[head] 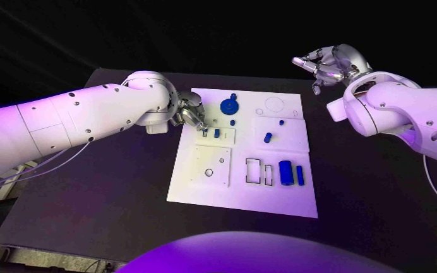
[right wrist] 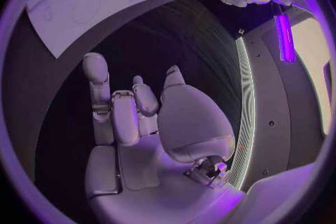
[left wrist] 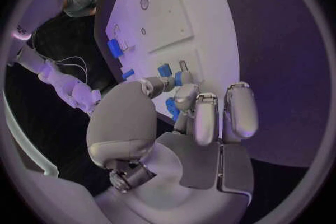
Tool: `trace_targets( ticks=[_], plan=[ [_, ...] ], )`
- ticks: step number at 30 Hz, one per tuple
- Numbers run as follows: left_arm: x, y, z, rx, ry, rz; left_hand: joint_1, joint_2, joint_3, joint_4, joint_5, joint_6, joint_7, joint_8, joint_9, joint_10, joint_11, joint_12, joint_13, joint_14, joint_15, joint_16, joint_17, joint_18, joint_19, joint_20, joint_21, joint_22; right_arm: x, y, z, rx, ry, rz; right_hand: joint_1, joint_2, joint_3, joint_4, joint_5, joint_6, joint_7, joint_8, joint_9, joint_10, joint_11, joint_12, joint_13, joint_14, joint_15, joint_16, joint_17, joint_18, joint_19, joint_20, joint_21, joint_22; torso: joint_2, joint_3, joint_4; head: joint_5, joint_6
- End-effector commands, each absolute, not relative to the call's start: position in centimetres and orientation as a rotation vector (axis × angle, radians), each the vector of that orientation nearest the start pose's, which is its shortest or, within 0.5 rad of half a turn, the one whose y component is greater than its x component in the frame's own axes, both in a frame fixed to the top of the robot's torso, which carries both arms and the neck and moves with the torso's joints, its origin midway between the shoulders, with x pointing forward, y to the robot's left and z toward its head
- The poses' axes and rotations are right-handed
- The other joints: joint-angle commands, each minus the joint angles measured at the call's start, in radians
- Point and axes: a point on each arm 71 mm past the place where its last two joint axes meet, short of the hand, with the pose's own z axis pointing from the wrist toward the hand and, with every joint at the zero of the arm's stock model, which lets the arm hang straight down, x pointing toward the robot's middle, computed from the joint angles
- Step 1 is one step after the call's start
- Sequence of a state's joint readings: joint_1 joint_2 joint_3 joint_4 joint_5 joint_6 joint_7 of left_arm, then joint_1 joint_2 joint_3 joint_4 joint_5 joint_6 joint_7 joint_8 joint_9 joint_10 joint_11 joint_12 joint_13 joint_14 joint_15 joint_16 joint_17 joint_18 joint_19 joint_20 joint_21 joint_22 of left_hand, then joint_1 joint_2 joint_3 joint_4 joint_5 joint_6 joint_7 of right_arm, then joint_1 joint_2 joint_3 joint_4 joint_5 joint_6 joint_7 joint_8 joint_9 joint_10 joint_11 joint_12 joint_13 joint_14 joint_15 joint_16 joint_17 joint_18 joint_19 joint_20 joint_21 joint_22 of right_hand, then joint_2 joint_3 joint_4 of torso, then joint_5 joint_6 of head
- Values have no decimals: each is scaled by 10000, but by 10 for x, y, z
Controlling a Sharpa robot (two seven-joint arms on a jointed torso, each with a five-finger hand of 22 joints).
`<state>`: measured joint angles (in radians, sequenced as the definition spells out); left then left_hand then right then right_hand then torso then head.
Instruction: Assemble the parts on the task board
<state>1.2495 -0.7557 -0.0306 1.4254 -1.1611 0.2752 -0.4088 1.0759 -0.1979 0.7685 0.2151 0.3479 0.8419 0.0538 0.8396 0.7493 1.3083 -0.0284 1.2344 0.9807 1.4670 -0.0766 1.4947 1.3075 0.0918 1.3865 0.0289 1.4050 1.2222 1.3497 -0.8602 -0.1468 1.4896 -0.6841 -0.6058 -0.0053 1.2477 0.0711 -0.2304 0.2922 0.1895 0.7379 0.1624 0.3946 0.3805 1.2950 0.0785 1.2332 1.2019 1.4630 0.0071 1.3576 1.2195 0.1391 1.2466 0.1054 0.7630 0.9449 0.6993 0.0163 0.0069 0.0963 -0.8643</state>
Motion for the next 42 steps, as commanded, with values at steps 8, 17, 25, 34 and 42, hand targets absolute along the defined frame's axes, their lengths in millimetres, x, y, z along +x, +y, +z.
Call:
trace_targets(
  ticks=[8,17,25,34,42],
  plan=[
    [495,192,-210,654,23692,-4426,101,2,2144,-2223,58,42,-56,-47,-12,95,4,39,28,738,-85,41,1621,-196,78,-21,61,17,511,-241,-147,5991,15019,8570,14,124,-87,-6,-19,-83,6,35,-12,-29,-9,-15,-6,223,-72,-65,3,160,86,-23,-11,16,-7,7,-1,5,-19],
    [494,191,-211,732,23773,-4427,102,-3,2139,-2227,83,48,-57,-50,-13,100,4,40,32,737,-85,39,1617,-197,80,-21,64,24,511,-241,-148,6004,15048,8598,14,124,-87,-6,-19,-83,6,35,-12,-29,-9,-15,-6,223,-72,-65,3,160,86,-23,-11,16,-3,6,5,10,-14],
    [493,193,-213,694,23802,-4368,102,-3,2139,-2227,83,48,-57,-50,-13,100,4,40,32,737,-85,39,1617,-197,80,-21,64,24,511,-241,-148,6009,15043,8600,14,124,-87,-6,-19,-83,6,35,-12,-29,-9,-15,-6,223,-72,-65,3,160,86,-23,-11,16,-5,5,3,25,-3],
    [493,194,-214,622,23805,-4261,102,-3,2139,-2227,83,48,-57,-50,-13,100,4,40,32,737,-85,39,1617,-197,80,-21,64,24,511,-241,-148,6013,15040,8598,14,124,-87,-6,-19,-83,6,35,-12,-29,-9,-15,-6,223,-72,-65,3,160,86,-23,-11,16,5,4,0,16,1],
    [493,195,-214,635,23852,-4204,101,-5,2124,-2226,134,65,-57,-61,-17,103,5,31,22,738,-84,41,1622,-197,78,-21,66,26,511,-241,-148,6017,15037,8593,14,124,-87,-6,-19,-83,6,35,-12,-29,-9,-15,-6,223,-72,-65,3,160,86,-23,-11,16,1,2,4,51,-12]
  ],
)
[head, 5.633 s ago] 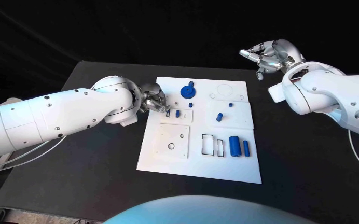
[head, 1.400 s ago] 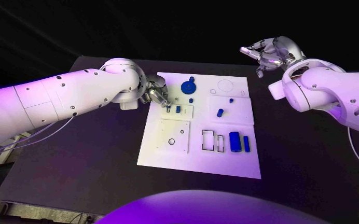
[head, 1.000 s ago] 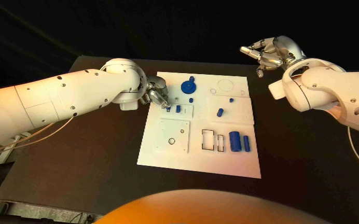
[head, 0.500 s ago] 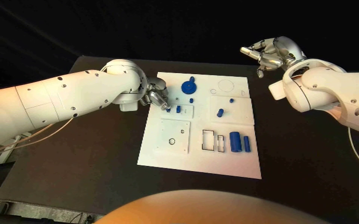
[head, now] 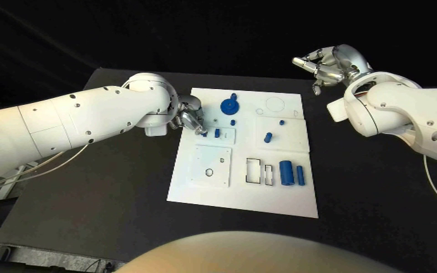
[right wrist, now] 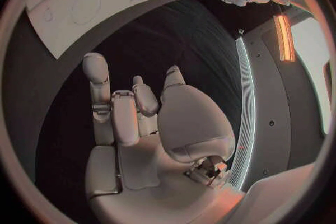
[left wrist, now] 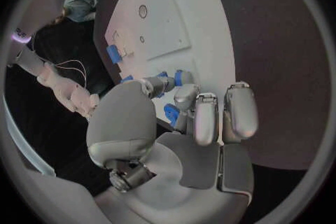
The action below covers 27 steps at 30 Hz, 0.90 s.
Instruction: Assemble the parts on the task board
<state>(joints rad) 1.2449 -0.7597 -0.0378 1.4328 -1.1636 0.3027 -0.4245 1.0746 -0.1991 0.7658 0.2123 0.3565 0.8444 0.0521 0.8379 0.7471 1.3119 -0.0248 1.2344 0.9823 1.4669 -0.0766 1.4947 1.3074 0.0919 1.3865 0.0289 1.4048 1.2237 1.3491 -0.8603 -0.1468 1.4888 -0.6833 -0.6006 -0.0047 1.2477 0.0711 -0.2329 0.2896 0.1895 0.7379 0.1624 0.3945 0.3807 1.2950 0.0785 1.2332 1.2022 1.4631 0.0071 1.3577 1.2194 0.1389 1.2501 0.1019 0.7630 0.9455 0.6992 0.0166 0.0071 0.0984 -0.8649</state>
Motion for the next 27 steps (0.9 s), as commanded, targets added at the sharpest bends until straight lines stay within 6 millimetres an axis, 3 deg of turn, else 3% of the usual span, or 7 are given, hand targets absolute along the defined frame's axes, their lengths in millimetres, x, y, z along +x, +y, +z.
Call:
trace_targets(
  ticks=[1,27],
  plan=[
    [493,195,-214,640,23855,-4203,114,7,2151,-2198,48,40,-40,-44,5,67,-32,31,6,738,-84,41,1622,-198,78,-21,67,11,511,-241,-148,6017,15037,8592,14,124,-63,19,-19,-83,6,36,-14,-29,-9,-15,-8,223,-72,-66,4,161,50,13,-12,11,3,0,2,33,-10],
    [492,191,-218,689,23943,-4208,109,13,2140,-2189,74,51,-39,-54,1,80,-30,38,23,738,-83,39,1618,-199,79,-21,71,18,511,-241,-148,6019,15038,8592,36,157,-110,19,-19,-97,7,57,-27,-36,-9,-21,-21,225,-73,-74,2,163,56,12,-35,5,-3,-1,-2,6,-51]
  ],
)
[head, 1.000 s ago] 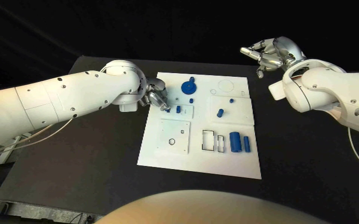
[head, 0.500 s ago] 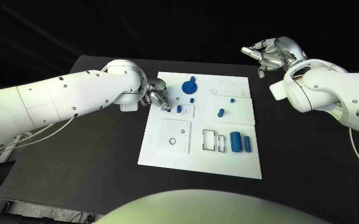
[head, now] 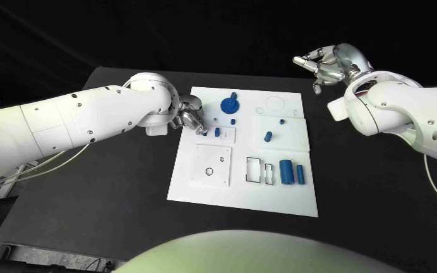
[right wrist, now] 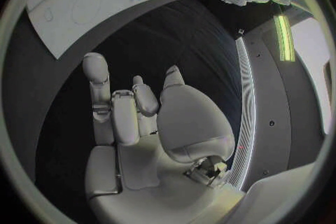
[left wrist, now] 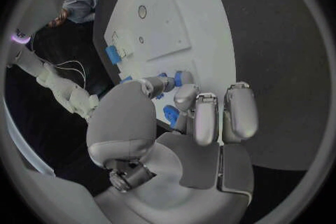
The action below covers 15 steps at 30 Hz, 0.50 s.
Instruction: Assemble the parts on the task board
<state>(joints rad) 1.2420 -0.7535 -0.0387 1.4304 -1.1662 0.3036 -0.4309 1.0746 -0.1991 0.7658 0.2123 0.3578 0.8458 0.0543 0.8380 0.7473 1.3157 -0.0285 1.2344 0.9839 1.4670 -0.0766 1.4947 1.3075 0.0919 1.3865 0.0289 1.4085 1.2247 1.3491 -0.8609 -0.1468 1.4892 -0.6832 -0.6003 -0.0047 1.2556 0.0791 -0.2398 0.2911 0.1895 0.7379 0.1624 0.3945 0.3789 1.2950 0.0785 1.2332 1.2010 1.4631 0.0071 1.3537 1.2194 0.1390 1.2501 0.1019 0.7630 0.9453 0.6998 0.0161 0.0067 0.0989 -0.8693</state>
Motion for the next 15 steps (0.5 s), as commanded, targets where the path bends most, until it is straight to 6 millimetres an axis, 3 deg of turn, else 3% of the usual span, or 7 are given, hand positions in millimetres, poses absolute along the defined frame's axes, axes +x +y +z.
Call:
trace_targets(
  ticks=[1,10,15],
  plan=[
    [492,191,-219,694,23956,-4209,107,15,2136,-2186,69,41,-61,-57,-1,56,7,51,32,738,-83,40,1620,-199,77,-21,33,6,511,-241,-148,6019,15038,8592,-44,77,-40,4,-19,-97,7,56,-9,-36,-9,-21,-9,225,-73,-35,3,161,57,11,-35,7,-7,5,3,0,-9],
    [491,190,-219,547,23992,-4291,62,8,2095,-2151,114,65,-62,-64,-3,82,8,64,56,738,-81,39,1619,-198,70,-19,30,0,511,-241,-148,6015,15035,8595,-25,92,-72,2,-19,-103,7,71,-17,-34,-9,-18,-11,229,-73,-35,10,161,63,11,-42,10,-7,4,1,5,-15],
    [492,191,-219,264,23968,-4357,-171,54,1892,-1946,73,123,-100,-63,18,137,-7,62,65,739,-82,38,1619,-200,66,-14,29,16,511,-242,-148,6021,15040,8585,-25,92,-72,2,-19,-103,7,71,-17,-34,-9,-18,-11,229,-73,-35,10,161,63,11,-42,10,-5,7,5,-28,-27]
  ],
)
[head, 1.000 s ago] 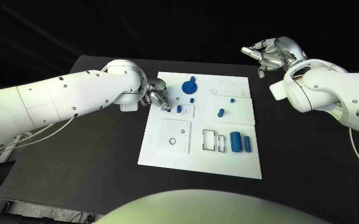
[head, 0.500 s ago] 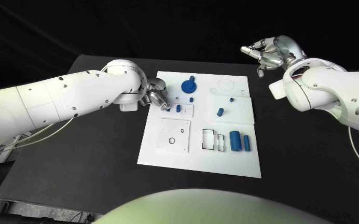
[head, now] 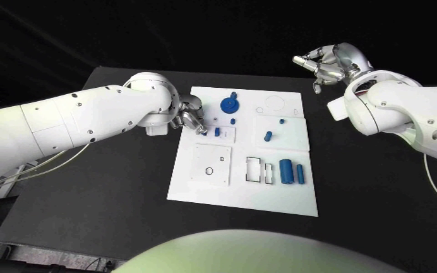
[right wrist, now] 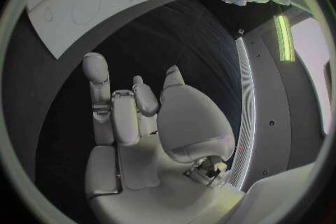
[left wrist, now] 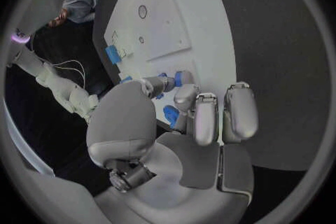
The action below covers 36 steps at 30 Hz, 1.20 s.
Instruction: Assemble the parts on the task board
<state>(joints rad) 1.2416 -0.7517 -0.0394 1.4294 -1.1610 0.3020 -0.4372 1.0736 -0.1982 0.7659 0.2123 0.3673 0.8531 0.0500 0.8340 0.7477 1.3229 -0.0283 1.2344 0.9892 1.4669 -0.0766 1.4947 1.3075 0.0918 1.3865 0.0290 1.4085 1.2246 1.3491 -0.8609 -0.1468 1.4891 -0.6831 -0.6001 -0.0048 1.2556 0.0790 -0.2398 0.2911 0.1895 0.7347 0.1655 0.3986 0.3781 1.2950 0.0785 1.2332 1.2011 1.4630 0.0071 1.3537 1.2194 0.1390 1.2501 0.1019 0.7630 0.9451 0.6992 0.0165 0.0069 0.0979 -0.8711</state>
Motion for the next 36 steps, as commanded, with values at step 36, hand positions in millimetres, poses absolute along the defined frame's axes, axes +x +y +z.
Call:
trace_targets(
  ticks=[36],
  plan=[
    [494,190,-220,-166,24010,-4418,-967,33,291,-870,-259,164,-203,-143,59,93,-106,62,86,741,-158,35,1625,-200,69,-82,-32,13,510,-241,-147,6025,15031,8601,-11,122,-126,6,-20,-85,-24,51,-22,-40,-10,-24,-25,225,-74,-55,-9,164,65,10,-71,1,-2,3,3,-41,-16]
  ],
)
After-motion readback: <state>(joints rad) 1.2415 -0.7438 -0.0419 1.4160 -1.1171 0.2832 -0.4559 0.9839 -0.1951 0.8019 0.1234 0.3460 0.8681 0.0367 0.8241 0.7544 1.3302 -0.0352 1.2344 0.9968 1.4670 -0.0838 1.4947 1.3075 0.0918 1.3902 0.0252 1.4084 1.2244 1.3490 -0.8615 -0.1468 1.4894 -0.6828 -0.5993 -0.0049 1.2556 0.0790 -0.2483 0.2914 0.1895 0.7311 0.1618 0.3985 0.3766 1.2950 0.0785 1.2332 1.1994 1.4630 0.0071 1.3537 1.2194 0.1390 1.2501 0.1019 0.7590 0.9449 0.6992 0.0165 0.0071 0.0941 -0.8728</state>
